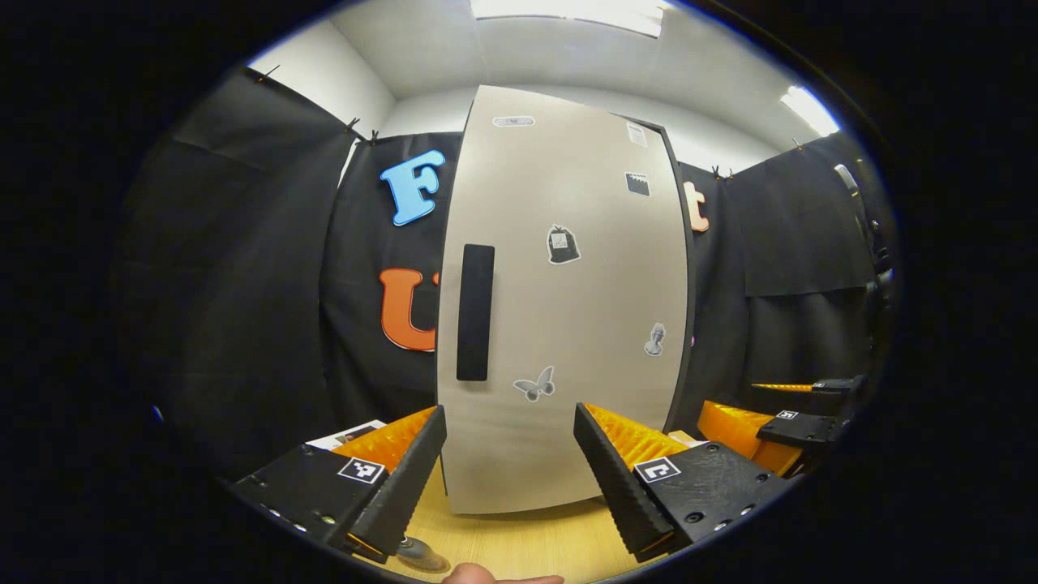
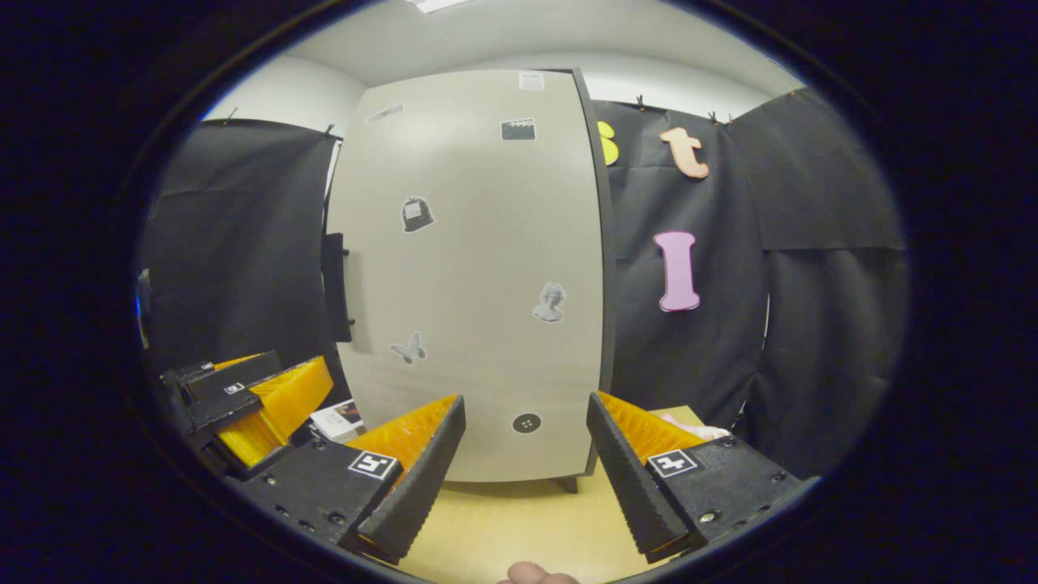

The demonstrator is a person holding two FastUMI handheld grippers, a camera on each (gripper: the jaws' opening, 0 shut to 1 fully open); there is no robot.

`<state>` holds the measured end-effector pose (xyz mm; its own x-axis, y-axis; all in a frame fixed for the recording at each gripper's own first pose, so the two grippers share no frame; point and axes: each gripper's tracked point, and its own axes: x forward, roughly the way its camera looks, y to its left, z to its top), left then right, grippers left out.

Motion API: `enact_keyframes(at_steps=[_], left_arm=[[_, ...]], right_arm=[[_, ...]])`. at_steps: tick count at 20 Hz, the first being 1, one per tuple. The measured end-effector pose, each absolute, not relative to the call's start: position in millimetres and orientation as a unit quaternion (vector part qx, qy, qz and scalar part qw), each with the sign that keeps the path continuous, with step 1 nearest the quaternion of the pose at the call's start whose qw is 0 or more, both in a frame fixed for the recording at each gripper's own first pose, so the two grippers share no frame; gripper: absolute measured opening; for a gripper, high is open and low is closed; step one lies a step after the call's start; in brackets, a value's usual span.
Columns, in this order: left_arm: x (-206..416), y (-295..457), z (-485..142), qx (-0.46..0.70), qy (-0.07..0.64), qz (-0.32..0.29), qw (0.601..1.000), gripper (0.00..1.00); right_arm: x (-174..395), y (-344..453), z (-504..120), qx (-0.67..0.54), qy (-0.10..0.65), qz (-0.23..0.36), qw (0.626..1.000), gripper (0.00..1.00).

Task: Open the cabinet door with the right hand, grasp the bottle in the cabinet with the left hand and place it on the coaster, then close the cabinet door with the right hand.

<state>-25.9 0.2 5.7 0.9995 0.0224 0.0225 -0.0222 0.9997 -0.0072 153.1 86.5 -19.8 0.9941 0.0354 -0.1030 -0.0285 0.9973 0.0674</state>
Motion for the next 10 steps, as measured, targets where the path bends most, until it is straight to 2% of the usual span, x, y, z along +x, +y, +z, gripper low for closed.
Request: enact_keyframes(at_steps=[6, 7, 8, 10], left_arm=[[-20.5, 19.2, -16.1, -0.004, 0.027, 0.041, 0.999, 0.96], [-20.7, 20.1, -15.2, -0.007, 0.027, 0.043, 0.999, 1.00], [-20.2, 19.3, -14.1, -0.007, 0.025, 0.041, 0.999, 0.95], [-18.7, 12.2, -13.2, -0.007, 0.024, 0.028, 0.999, 0.95]], right_arm=[[152.8, 86.5, -15.8, 0.017, 0.046, 0.023, 0.999, 0.98], [152.5, 86.1, -16.1, 0.016, 0.047, 0.025, 0.998, 0.97], [152.4, 84.3, -16.5, 0.014, 0.049, 0.022, 0.998, 0.97], [155.0, 82.3, -16.3, 0.009, 0.051, 0.016, 0.999, 0.98]])
